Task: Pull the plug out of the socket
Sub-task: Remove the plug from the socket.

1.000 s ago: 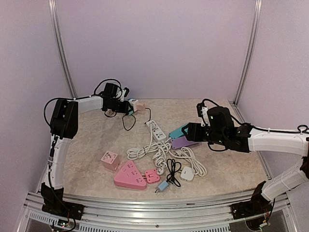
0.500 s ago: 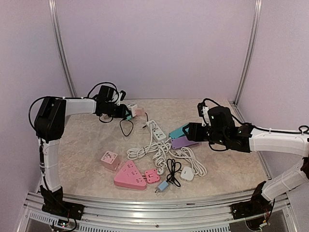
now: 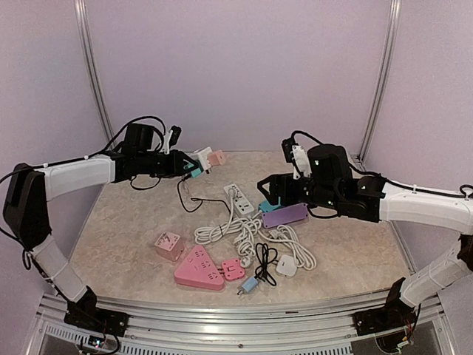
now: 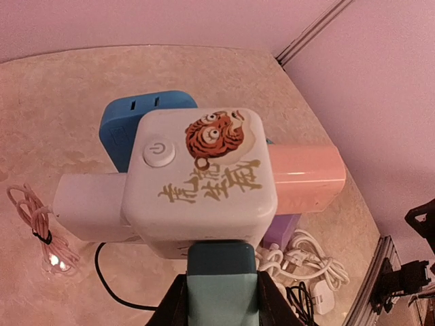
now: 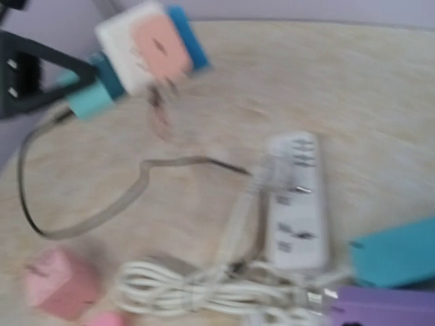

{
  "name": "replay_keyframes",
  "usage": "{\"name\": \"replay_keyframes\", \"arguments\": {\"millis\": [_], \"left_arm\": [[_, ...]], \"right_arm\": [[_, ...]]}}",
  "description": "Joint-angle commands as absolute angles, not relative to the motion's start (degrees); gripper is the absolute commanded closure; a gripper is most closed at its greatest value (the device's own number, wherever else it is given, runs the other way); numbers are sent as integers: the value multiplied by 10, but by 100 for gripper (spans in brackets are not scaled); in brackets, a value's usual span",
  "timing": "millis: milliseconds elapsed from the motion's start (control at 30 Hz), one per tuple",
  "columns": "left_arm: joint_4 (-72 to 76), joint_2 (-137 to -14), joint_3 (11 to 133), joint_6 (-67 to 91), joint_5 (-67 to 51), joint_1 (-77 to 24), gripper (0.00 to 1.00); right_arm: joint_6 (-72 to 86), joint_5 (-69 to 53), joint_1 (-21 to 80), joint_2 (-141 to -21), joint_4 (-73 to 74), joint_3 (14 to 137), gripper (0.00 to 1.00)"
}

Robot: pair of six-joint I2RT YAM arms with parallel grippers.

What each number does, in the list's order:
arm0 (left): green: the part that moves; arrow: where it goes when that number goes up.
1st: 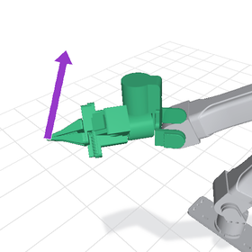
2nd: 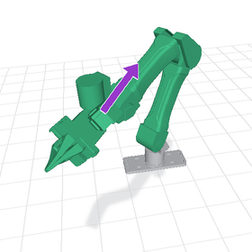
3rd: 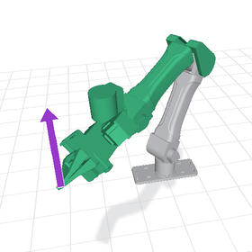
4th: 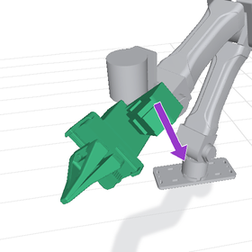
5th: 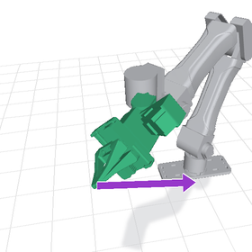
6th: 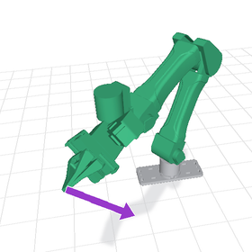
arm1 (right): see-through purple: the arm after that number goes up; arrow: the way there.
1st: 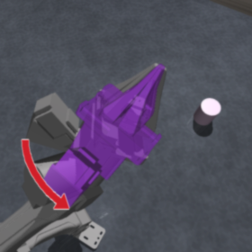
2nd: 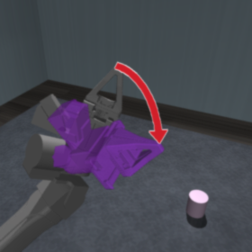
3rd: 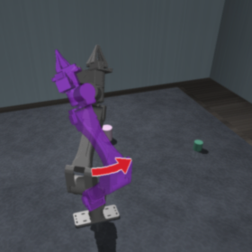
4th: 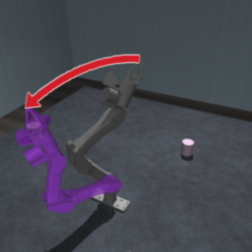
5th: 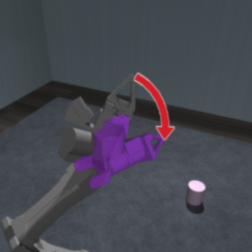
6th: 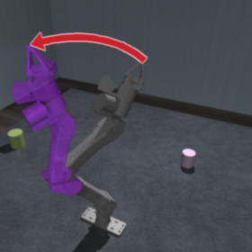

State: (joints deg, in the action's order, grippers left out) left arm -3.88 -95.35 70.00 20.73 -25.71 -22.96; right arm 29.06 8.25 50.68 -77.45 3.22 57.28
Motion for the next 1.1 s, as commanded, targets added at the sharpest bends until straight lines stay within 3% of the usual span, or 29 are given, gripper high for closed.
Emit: {"name": "replay_keyframes", "arguments": {"millis": [0, 267, 1067], "left_arm": [[-69, -871, 671, 239, -311, -243, 100], [-183, -845, 695, 210, -395, -245, 100], [-93, -901, 609, 211, -446, -280, 100]], "right_arm": [[282, 56, 542, -816, 39, 617, 22], [317, 48, 554, -883, 38, 667, 22], [361, 17, 554, -1017, 76, 760, 36]]}}
